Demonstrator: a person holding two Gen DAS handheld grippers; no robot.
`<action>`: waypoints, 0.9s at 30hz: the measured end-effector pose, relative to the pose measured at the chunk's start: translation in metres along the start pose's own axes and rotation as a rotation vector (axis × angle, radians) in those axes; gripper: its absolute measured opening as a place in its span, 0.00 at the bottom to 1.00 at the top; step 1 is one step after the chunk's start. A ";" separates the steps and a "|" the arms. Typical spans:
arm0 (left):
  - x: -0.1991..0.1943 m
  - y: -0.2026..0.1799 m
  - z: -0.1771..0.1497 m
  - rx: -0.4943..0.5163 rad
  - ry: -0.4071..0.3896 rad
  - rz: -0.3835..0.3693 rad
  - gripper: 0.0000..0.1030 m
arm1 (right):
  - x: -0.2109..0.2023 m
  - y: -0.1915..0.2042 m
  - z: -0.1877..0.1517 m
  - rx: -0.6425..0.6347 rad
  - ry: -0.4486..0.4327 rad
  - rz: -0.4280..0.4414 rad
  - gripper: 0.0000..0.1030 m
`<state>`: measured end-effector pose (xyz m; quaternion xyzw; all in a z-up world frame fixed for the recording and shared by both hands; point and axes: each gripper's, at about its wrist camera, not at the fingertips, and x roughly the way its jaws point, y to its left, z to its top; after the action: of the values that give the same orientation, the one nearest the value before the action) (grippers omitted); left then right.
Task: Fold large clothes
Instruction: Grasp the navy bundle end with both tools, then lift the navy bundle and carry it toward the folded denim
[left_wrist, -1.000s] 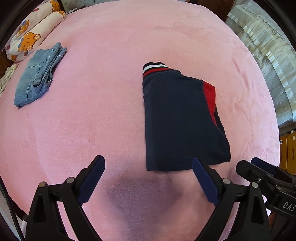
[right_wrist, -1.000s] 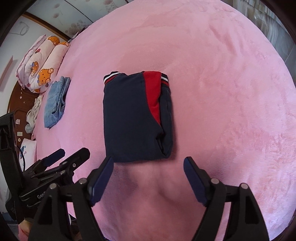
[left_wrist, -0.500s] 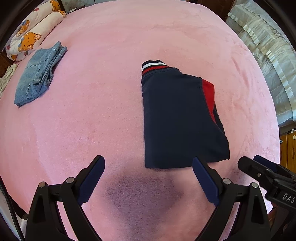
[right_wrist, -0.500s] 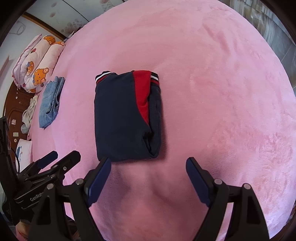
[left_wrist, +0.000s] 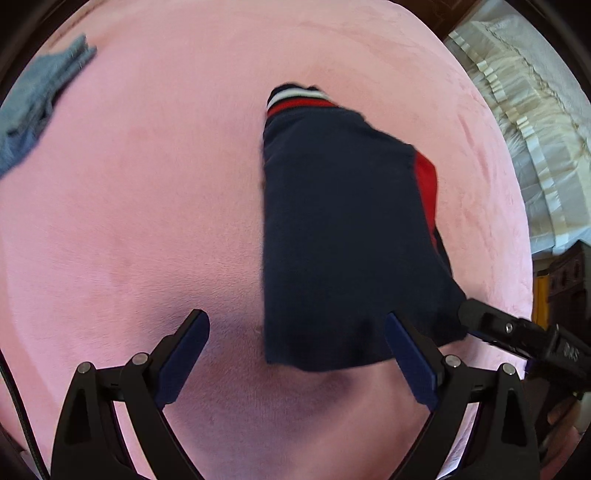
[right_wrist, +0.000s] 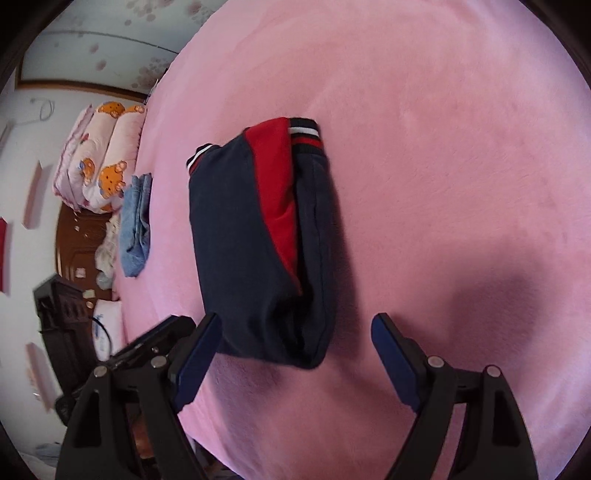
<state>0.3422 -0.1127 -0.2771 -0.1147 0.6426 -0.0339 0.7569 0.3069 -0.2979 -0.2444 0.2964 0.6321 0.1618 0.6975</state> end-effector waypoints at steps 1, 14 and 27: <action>0.006 0.005 0.000 -0.012 0.003 -0.027 0.92 | 0.007 -0.007 0.004 0.019 0.011 0.017 0.81; 0.070 0.017 0.013 0.094 0.020 -0.312 0.91 | 0.057 -0.030 0.035 0.021 0.101 0.249 0.82; 0.089 0.021 0.022 0.094 0.019 -0.410 0.87 | 0.089 -0.012 0.055 0.025 0.148 0.346 0.57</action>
<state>0.3770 -0.1074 -0.3647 -0.2074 0.6105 -0.2183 0.7325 0.3725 -0.2656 -0.3202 0.3967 0.6232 0.2929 0.6070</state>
